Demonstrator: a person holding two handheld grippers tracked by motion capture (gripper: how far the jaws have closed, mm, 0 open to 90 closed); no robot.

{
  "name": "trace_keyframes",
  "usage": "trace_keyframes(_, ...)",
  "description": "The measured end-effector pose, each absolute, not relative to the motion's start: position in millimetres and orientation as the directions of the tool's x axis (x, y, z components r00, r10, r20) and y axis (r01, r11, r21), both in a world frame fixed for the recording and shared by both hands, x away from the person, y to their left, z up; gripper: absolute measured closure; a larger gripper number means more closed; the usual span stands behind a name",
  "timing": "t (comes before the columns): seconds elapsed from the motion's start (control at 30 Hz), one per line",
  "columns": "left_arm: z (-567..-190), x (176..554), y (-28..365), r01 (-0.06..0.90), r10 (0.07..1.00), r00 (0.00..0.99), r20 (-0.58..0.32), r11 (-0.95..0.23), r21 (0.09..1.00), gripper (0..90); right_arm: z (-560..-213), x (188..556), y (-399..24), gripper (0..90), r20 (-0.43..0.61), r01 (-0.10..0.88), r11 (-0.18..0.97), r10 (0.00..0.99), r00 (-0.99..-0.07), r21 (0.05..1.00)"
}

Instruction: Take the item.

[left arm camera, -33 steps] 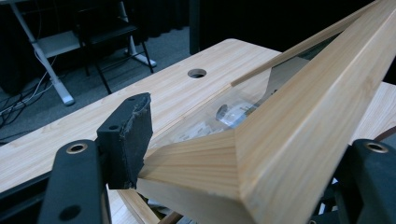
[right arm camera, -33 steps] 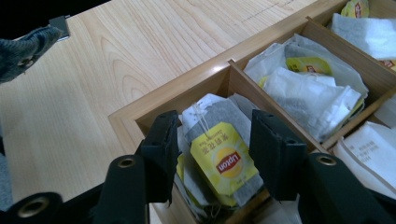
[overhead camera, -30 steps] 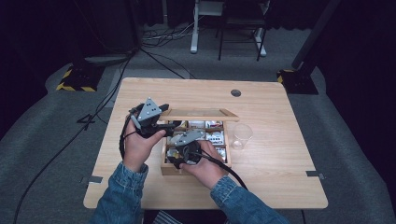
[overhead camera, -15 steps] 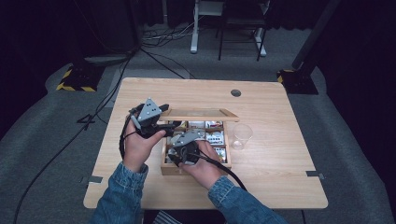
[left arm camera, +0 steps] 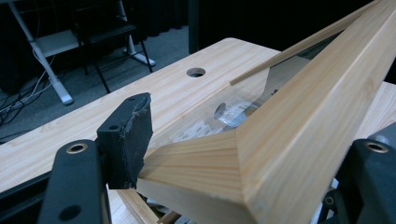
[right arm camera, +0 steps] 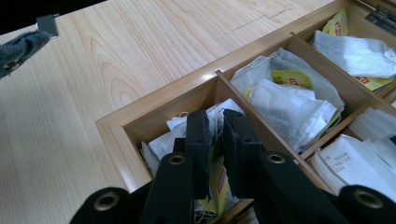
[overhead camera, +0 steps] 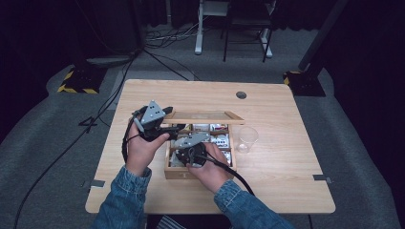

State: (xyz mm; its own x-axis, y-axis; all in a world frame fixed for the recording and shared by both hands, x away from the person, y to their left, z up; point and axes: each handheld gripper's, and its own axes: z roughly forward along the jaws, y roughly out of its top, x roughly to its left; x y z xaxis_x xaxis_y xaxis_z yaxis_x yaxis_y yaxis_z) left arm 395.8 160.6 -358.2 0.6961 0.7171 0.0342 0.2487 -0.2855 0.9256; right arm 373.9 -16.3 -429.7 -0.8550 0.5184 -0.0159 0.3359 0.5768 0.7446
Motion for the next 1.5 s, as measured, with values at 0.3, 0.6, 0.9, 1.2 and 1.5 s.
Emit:
trace_keyframes(0.3, -358.5, 395.6, 160.4, 0.25, 0.716, 0.698, 0.031, -0.284, 0.926, 30.4, -425.6, 372.5, -20.8, 87.1, 0.001, 0.348, 0.563, 0.525, -0.851, 0.75)
trace_keyframes(0.6, -359.5, 395.1, 157.9, 0.25, 0.712, 0.701, 0.04, -0.298, 0.921, 30.3, -411.1, 365.7, -32.2, 87.4, 0.016, 0.338, 0.513, 0.533, -0.846, 0.789)
trace_keyframes(0.9, -359.7, 395.2, 155.8, 0.25, 0.712, 0.701, 0.046, -0.306, 0.918, 30.1, -389.6, 360.8, -60.6, 87.5, 0.01, 0.328, 0.459, 0.569, -0.822, 0.826)
trace_keyframes(1.2, -359.6, 395.9, 155.7, 0.252, 0.71, 0.703, 0.043, -0.305, 0.918, 30.1, -379.2, 360.3, -87.1, 87.5, 0.017, 0.339, 0.422, 0.605, -0.796, 0.841)
trace_keyframes(1.5, -360.0, 395.9, 155.9, 0.253, 0.709, 0.704, 0.041, -0.304, 0.918, 30.1, -374.4, 361.6, -102.9, 87.4, 0.015, 0.343, 0.399, 0.634, -0.773, 0.85)
